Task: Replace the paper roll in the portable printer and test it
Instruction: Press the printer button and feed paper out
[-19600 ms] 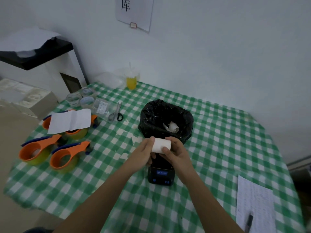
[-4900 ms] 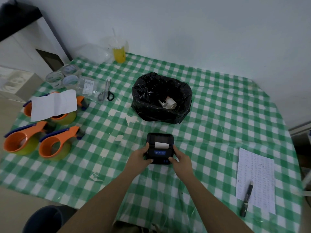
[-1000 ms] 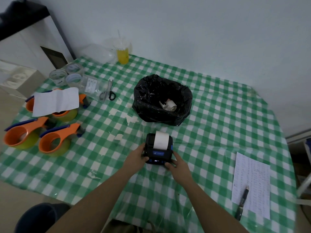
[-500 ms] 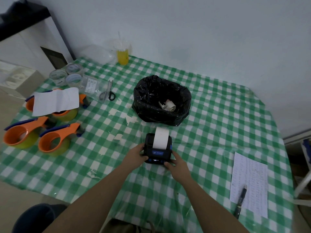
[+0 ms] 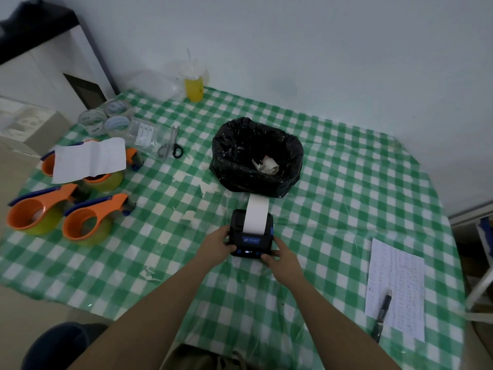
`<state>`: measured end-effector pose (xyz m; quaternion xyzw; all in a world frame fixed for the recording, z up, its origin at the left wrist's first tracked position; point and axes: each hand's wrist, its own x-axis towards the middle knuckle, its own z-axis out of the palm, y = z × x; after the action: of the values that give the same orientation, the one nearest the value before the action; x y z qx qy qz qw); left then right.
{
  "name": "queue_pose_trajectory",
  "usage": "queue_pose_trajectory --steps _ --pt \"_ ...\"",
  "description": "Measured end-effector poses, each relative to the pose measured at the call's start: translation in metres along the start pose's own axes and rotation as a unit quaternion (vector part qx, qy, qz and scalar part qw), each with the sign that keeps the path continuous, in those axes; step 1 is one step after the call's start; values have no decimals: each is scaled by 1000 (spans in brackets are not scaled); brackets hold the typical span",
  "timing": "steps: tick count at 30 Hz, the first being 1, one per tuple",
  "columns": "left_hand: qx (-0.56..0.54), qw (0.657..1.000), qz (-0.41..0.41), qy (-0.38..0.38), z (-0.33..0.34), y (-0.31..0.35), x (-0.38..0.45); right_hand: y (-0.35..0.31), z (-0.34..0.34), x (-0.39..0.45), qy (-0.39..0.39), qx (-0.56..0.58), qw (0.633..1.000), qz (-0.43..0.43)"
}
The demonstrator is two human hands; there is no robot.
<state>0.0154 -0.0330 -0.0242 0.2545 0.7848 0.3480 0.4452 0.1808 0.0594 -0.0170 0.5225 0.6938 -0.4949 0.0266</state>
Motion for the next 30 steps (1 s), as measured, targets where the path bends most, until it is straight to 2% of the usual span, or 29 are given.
queue_pose_trajectory --steps 30 --pt "16 1000 5 0 1 -1 0 0 1 0 -2 19 1000 13"
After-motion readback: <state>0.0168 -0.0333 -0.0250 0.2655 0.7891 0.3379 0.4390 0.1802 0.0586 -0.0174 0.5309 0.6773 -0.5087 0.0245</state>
